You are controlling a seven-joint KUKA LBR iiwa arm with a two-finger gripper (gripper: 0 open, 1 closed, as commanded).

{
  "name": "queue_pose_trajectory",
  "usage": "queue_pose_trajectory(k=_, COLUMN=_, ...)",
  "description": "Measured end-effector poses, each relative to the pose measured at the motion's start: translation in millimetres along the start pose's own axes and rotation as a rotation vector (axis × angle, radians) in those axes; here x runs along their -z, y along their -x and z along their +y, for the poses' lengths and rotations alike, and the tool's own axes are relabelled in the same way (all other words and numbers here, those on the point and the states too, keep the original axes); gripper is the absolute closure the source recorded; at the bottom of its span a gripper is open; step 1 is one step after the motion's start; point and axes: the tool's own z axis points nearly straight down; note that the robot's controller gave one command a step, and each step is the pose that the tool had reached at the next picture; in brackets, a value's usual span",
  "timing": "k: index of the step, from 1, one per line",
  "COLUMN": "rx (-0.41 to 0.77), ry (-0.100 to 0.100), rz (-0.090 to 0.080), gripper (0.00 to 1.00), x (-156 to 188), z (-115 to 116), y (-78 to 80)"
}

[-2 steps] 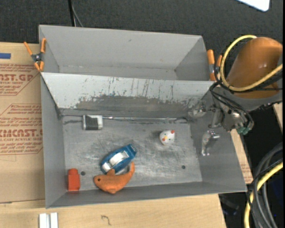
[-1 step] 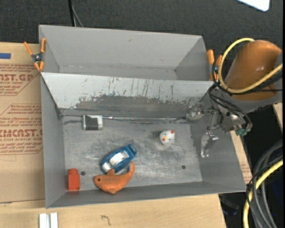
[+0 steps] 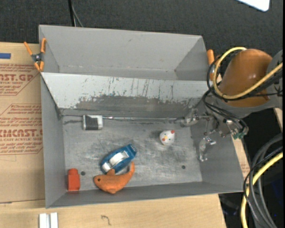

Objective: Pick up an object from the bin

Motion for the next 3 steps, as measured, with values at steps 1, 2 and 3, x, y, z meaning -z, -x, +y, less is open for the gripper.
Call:
queue_pose_trajectory(k=1, rx=-0.012, ry=-0.004, rz=-0.01, gripper=0.0, x=-43, z=7, y=27.9)
queue_pose_trajectory(k=2, rx=0.14, ry=-0.001, rz=-0.006, gripper=1.0, x=-85, z=39, y=-0.6)
queue_pose_trajectory(k=3, rx=0.14, ry=-0.001, rz=-0.006, gripper=1.0, x=-85, z=39, y=-0.6)
